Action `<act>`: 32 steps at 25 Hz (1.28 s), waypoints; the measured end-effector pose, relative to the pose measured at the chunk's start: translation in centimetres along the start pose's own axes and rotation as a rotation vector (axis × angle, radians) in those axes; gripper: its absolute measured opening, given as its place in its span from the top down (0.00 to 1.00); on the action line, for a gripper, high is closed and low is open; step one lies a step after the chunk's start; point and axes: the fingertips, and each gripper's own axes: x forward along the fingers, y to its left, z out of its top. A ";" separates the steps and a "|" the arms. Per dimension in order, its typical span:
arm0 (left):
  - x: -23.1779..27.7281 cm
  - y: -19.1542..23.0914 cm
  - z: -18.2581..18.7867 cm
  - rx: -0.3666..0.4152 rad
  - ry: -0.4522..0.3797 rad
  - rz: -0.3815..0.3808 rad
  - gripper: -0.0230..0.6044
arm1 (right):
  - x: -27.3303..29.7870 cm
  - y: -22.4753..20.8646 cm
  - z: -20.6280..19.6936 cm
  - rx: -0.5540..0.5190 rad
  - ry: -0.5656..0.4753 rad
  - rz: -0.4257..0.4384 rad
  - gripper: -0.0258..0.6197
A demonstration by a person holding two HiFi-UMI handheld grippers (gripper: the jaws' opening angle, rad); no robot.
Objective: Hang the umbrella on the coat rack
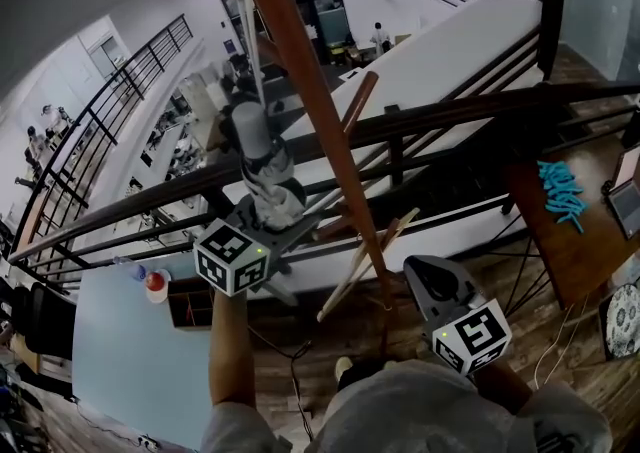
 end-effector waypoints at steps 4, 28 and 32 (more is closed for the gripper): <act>-0.2 -0.4 -0.1 -0.017 -0.018 -0.060 0.48 | 0.0 -0.1 -0.6 -0.002 0.008 0.002 0.92; -1.4 -2.7 1.5 -0.114 -0.238 0.050 0.39 | -1.2 1.2 -0.7 0.024 -0.008 0.028 0.92; -2.0 -2.6 1.7 -0.086 -0.255 0.192 0.39 | -1.3 1.2 -0.7 0.033 -0.015 0.022 0.92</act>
